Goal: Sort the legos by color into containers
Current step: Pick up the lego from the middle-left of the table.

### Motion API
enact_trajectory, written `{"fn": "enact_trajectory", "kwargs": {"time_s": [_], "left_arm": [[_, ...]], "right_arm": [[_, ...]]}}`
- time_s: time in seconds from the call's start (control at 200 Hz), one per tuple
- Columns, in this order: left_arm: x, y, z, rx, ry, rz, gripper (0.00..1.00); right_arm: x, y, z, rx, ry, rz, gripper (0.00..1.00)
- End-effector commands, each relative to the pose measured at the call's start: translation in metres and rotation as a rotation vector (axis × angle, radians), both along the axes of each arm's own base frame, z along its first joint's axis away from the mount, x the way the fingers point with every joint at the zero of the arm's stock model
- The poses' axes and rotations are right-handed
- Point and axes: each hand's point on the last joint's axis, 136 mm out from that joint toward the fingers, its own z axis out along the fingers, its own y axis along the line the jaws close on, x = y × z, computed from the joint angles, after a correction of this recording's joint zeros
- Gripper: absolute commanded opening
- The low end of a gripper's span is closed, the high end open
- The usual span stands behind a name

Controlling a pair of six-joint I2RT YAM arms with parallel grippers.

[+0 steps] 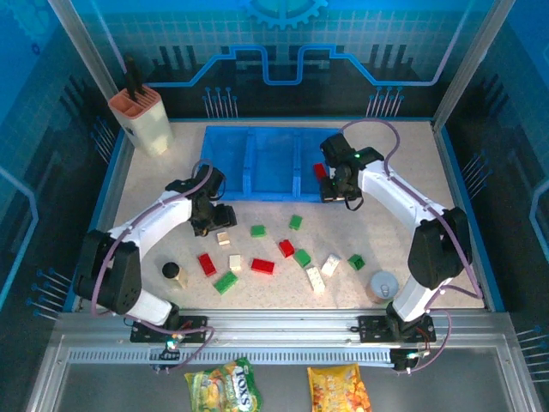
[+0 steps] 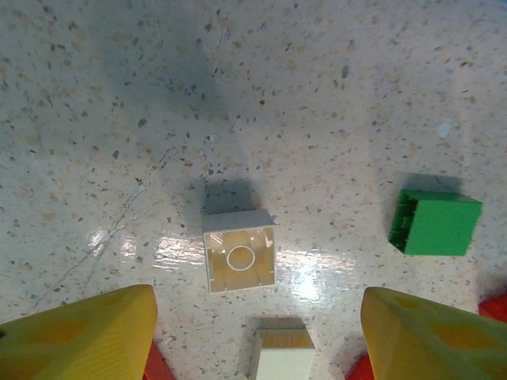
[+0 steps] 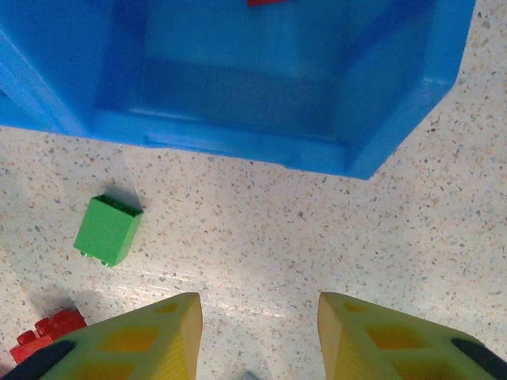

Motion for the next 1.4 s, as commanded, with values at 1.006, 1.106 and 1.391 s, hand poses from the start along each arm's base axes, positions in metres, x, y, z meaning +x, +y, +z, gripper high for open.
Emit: {"fn": "enact_trajectory", "kwargs": {"time_s": [1.006, 1.106, 1.391], "left_arm": [[-0.014, -0.007, -0.048, 0.037, 0.122, -0.005, 0.34], [-0.009, -0.009, -0.038, 0.037, 0.097, -0.033, 0.34], [0.018, -0.009, 0.002, 0.062, 0.0, -0.116, 0.35]], "right_arm": [[-0.013, 0.004, 0.016, 0.014, -0.017, -0.001, 0.43], [-0.014, 0.003, 0.016, 0.012, -0.016, -0.001, 0.43], [-0.018, -0.001, 0.014, 0.0, -0.009, -0.002, 0.43]]}}
